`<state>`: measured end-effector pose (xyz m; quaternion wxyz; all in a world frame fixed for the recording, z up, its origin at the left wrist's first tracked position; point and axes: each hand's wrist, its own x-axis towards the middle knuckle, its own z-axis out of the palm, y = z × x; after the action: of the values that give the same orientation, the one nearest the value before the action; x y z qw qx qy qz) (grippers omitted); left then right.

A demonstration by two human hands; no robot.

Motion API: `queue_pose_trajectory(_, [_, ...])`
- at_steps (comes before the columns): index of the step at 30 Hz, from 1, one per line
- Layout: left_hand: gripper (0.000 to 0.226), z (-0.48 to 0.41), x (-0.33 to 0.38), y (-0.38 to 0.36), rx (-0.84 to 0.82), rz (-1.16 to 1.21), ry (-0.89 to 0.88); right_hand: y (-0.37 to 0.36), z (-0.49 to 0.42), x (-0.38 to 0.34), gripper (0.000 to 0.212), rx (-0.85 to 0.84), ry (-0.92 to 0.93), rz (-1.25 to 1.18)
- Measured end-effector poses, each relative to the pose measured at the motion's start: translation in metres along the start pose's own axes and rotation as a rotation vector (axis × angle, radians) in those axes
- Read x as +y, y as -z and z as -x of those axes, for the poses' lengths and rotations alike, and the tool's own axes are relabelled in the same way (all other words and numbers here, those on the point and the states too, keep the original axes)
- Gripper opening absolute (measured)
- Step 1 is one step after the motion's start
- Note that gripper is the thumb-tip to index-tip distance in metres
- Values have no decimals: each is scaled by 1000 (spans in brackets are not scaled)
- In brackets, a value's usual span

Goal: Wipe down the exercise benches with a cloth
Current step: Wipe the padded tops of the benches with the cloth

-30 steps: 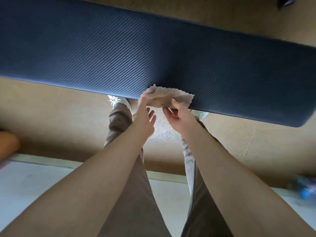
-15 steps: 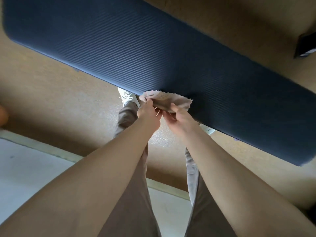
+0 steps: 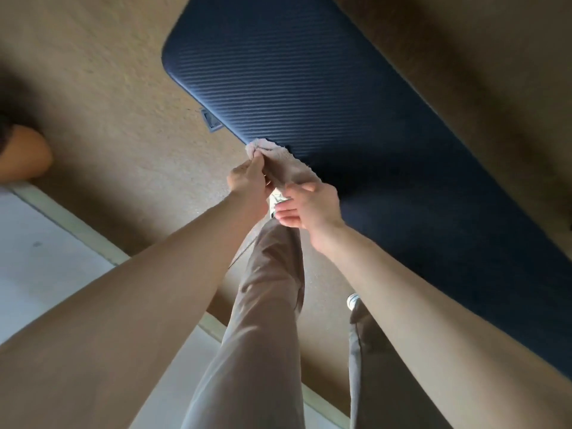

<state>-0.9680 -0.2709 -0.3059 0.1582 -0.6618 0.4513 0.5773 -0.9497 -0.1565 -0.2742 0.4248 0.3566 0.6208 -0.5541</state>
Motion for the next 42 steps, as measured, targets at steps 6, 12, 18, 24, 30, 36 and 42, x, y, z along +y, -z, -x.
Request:
queue_pose_trajectory(6, [25,-29,38,13,12,-57,-45,-17,-41,-6,42,0,1181,1141])
queue_pose_trajectory(12, [35,-51,80,27,106,1,-129,-30,-74,-36,66,-100,1292,1613])
queue_pose_trajectory(18, [36,-76,133,36,206,59,-227,-72,-96,-96,76,-119,1339,1702])
queue_pose_trajectory(24, [40,-100,184,39,266,-165,-417,-109,-117,-147,69,-155,1321,1769])
queue_pose_trajectory(30, [44,-122,227,34,145,-555,-529,-121,-132,-201,58,-210,1311,1829])
queue_pose_trajectory(36, [26,-115,263,2,-18,-581,-666,-112,-143,-249,70,-103,1179,1787])
queue_pose_trajectory(42, [62,-108,273,-32,-234,-998,-991,-65,-149,-274,71,7,1149,1766])
